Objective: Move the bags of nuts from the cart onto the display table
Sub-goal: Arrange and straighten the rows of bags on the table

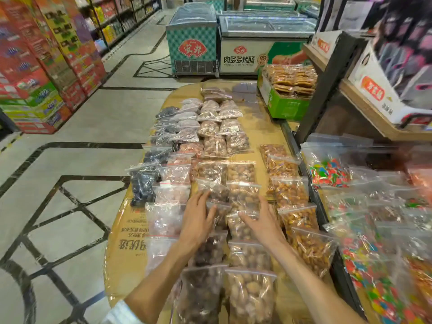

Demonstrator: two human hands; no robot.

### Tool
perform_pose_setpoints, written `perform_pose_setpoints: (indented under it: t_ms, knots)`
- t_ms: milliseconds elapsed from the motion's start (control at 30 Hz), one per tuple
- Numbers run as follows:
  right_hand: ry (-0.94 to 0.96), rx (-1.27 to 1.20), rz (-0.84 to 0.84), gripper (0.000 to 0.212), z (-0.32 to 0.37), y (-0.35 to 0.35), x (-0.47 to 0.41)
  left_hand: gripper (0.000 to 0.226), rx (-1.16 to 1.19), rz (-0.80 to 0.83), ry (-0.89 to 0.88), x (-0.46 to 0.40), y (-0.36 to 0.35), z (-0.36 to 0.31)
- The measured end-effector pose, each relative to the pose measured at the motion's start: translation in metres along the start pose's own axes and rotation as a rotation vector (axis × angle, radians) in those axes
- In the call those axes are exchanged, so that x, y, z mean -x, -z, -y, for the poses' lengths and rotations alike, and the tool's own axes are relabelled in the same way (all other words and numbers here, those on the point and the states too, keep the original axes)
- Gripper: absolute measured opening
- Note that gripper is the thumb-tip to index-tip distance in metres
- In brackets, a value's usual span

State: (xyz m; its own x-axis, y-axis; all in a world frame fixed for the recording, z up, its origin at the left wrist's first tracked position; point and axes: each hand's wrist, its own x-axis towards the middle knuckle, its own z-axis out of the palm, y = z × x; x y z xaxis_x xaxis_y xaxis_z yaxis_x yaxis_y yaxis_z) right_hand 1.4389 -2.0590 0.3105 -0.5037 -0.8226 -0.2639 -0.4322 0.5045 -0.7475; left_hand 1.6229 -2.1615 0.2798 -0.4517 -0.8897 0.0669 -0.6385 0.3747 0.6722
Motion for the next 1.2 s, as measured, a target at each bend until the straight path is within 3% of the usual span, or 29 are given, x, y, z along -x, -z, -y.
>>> perform_pose_setpoints:
  t_ms: [200,500,667,900,1033,1100,1200]
  knots:
    - [-0.028,0.002,-0.005,0.101,0.012,-0.006,-0.024,0.064,0.012,0.062,0.059,-0.029,0.0,0.008]
    - [-0.107,0.069,-0.035,0.104,0.016,-0.009,-0.066,0.099,0.17,0.138,0.227,-0.072,-0.01,0.02]
    - [-0.165,-0.045,-0.031,0.106,0.009,-0.015,-0.089,0.11,0.222,0.124,0.361,-0.09,-0.021,0.033]
    - [-0.249,-0.134,-0.05,0.118,0.005,-0.021,-0.101,0.065,0.145,0.018,0.39,-0.094,-0.033,0.038]
    - [-0.255,-0.215,-0.04,0.114,-0.006,-0.02,-0.109,0.068,0.18,-0.017,0.388,-0.091,-0.034,0.038]
    - [-0.229,-0.225,-0.026,0.111,-0.009,-0.019,-0.109,0.044,0.212,-0.046,0.331,-0.087,-0.033,0.039]
    - [-0.185,-0.257,-0.039,0.116,-0.01,-0.016,-0.104,0.033,0.208,-0.087,0.22,-0.078,-0.031,0.039]
